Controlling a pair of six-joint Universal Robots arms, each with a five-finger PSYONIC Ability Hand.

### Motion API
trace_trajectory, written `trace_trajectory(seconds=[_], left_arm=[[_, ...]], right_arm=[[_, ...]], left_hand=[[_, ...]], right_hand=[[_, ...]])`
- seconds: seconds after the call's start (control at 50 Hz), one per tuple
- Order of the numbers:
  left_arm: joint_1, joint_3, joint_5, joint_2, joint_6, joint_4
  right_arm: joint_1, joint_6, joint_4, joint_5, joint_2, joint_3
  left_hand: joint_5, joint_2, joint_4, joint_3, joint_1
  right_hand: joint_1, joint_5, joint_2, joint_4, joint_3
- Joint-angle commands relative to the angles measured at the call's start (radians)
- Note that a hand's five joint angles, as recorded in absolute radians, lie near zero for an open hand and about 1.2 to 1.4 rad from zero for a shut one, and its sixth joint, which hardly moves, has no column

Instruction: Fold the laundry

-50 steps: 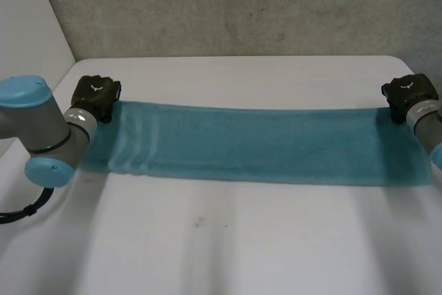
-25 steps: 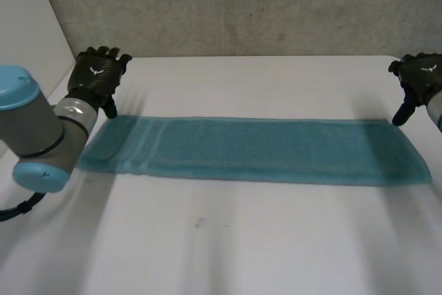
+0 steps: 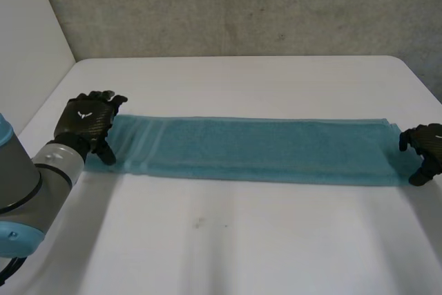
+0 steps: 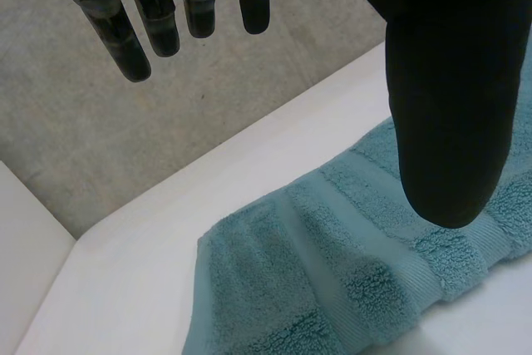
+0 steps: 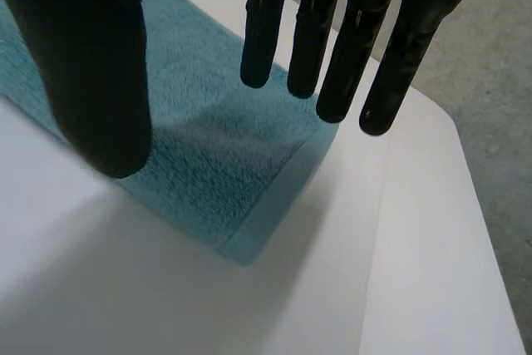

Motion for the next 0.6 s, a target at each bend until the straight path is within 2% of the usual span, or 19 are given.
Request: trace_trajectory(seconds=[0.02, 0.18, 0.22, 0.24, 0.26, 0.3, 0.34, 0.36, 0.4, 0.46, 0.5, 0.6], left_arm=[[0.002, 0.002, 0.000, -0.002, -0.002, 0.001], [0.004, -0.003, 0.001, -0.002, -0.002, 0.001], [0.004, -0.003, 0.001, -0.002, -0.002, 0.001], [0.004, -0.003, 0.001, -0.002, -0.002, 0.001], [0.004, -0.003, 0.001, -0.002, -0.004, 0.001], [0.004, -0.003, 0.001, -0.002, -0.004, 0.001], [0.004, -0.004, 0.000, -0.001, -0.004, 0.001], [0.002, -0.004, 0.000, 0.001, -0.004, 0.001], [0.004, -0.004, -0.002, 0.006, -0.004, 0.001], [0.004, -0.004, -0.002, 0.019, -0.004, 0.001], [0.004, -0.006, -0.002, 0.030, -0.004, 0.001], [0.005, -0.004, -0.002, 0.036, -0.004, 0.001]], right_arm=[[-0.001, -0.003, -0.032, 0.014, 0.075, -0.028], [-0.006, -0.021, -0.029, 0.017, 0.100, -0.053], [-0.010, -0.029, -0.029, 0.021, 0.110, -0.062], [-0.010, -0.029, -0.029, 0.021, 0.110, -0.062], [-0.015, -0.030, -0.029, 0.023, 0.113, -0.071], [-0.024, -0.030, -0.032, 0.030, 0.115, -0.080], [-0.059, -0.023, -0.032, 0.088, 0.109, -0.093], [-0.059, -0.023, -0.032, 0.089, 0.109, -0.093], [-0.096, -0.018, -0.049, 0.188, 0.104, -0.112], [-0.115, -0.029, -0.063, 0.236, 0.101, -0.125], [-0.150, -0.036, -0.082, 0.311, 0.100, -0.164], [-0.196, -0.061, -0.066, 0.365, 0.101, -0.232]], left_hand=[[-0.031, 0.010, 0.007, 0.007, -0.004], [-0.031, 0.010, 0.007, 0.007, -0.004], [-0.031, 0.010, 0.007, 0.007, -0.004], [-0.031, 0.010, 0.007, 0.007, -0.004], [-0.031, 0.010, 0.007, 0.007, -0.004], [-0.031, 0.010, 0.007, 0.007, -0.004], [-0.031, 0.010, 0.007, 0.007, -0.004], [-0.031, 0.010, 0.007, 0.007, -0.004], [-0.031, 0.010, 0.007, 0.007, -0.004], [-0.031, 0.010, 0.007, 0.007, -0.004], [-0.031, 0.010, 0.007, 0.007, -0.004], [-0.031, 0.010, 0.007, 0.007, -0.004]], right_hand=[[0.223, 0.159, 0.130, 0.132, 0.130], [0.373, 0.308, 0.280, 0.281, 0.279], [0.586, 0.521, 0.493, 0.494, 0.492], [0.587, 0.523, 0.494, 0.496, 0.494], [0.848, 0.783, 0.755, 0.756, 0.754], [0.850, 0.786, 0.757, 0.759, 0.757], [0.850, 0.786, 0.757, 0.759, 0.757], [0.850, 0.786, 0.757, 0.759, 0.757], [0.850, 0.786, 0.757, 0.759, 0.757], [0.850, 0.786, 0.757, 0.759, 0.757], [0.850, 0.786, 0.757, 0.759, 0.757], [0.850, 0.786, 0.757, 0.759, 0.757]])
